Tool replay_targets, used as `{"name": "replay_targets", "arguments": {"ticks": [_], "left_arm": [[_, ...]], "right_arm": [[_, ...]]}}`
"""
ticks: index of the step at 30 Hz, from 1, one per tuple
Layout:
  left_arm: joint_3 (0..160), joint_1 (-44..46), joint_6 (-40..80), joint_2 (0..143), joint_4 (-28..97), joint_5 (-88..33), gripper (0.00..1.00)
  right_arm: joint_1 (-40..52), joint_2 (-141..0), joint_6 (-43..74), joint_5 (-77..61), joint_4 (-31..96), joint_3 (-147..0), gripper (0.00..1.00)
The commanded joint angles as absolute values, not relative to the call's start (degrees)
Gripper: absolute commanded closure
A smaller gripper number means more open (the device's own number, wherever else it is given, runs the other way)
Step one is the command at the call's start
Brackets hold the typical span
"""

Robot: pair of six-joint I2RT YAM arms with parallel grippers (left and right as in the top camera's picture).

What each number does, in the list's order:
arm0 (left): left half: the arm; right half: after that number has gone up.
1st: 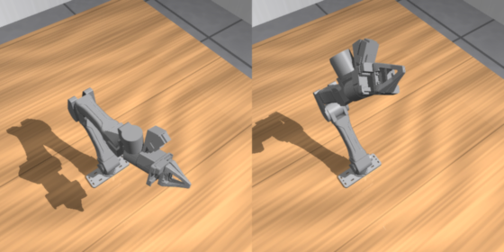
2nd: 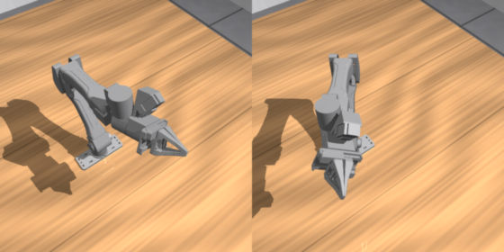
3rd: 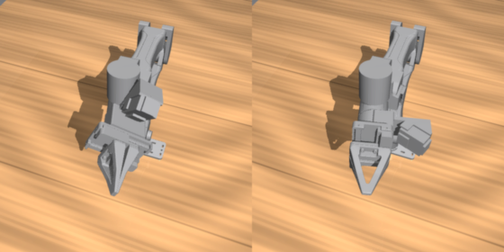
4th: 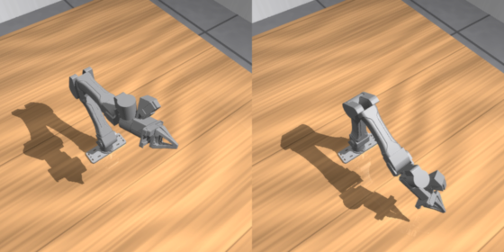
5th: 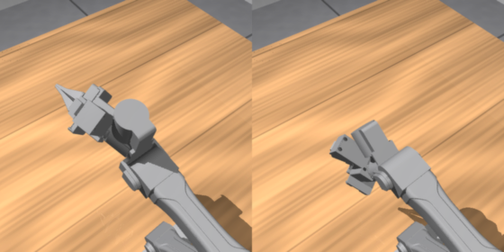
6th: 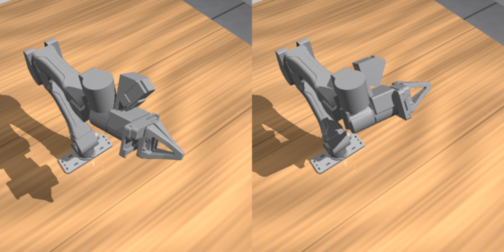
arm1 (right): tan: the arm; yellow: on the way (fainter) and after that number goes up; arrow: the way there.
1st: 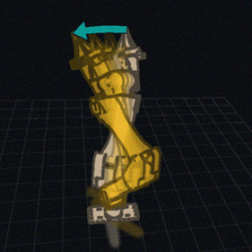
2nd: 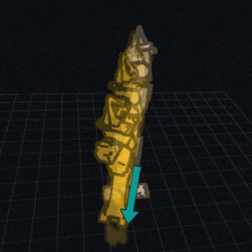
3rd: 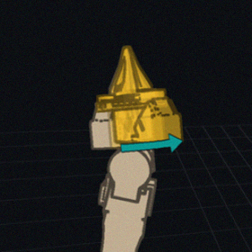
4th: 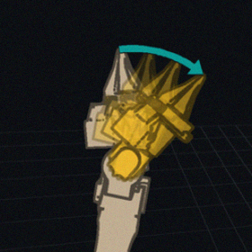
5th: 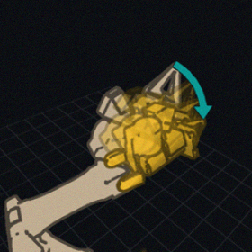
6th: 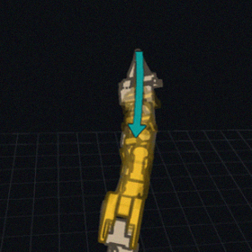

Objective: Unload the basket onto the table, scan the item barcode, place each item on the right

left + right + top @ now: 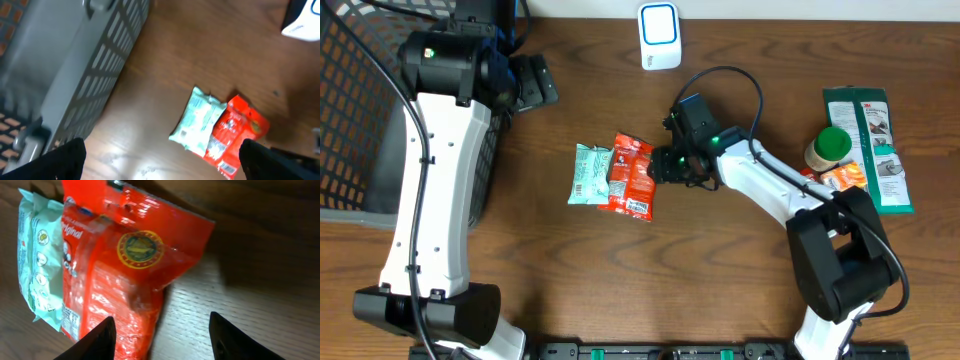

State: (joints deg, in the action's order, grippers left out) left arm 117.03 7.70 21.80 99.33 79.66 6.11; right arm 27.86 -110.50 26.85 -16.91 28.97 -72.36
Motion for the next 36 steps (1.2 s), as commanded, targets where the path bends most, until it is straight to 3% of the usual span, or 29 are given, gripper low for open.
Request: {"name": "replay_targets", "arguments": {"ticks": [1, 2, 5, 7, 10, 12, 13, 15, 28, 36], "left_arm": [[116.84, 7.86, 21.21, 99.24, 81.95, -0.08, 0.16], [115.94, 8.23, 21.23, 99.24, 82.04, -2.13, 0.38], [110.39, 10.72, 21.23, 99.24, 81.78, -4.05, 0.59], [104.01, 13.19, 21.23, 99.24, 80.16, -3.88, 0.59], [98.21, 15.11, 21.23, 99.24, 77.93, -3.9, 0.41], [95.94, 15.94, 21.26, 99.24, 76.79, -3.9, 0.45], [94.61, 16.45, 21.56, 99.24, 74.61, -3.9, 0.76], [90.26, 17.96, 21.85, 99.24, 69.91, -5.17, 0.91], [67.96, 23.73, 21.43, 100.44, 37.54, -7.31, 0.92], [66.11, 24.21, 21.43, 106.83, 29.71, -7.31, 0.92]], "right_arm": [[25.61, -110.3, 24.75, -21.91, 29.3, -72.03, 0.44], [25.02, -110.3, 24.53, -23.64, 29.1, -72.03, 0.44], [23.53, -110.3, 24.21, -26.5, 29.15, -72.03, 0.43], [23.29, -110.3, 23.77, -26.48, 29.52, -71.94, 0.43], [23.29, -110.3, 23.7, -26.46, 29.58, -71.75, 0.42], [23.29, -110.3, 23.7, -26.46, 29.56, -71.66, 0.41], [23.29, -110.3, 23.73, -26.46, 29.56, -71.5, 0.42], [23.29, -110.37, 23.75, -26.5, 29.65, -71.18, 0.41], [23.33, -110.76, 25.3, -29.04, 27.03, -68.69, 0.42], [23.33, -110.93, 26.37, -29.06, 24.1, -67.07, 0.41]]}}
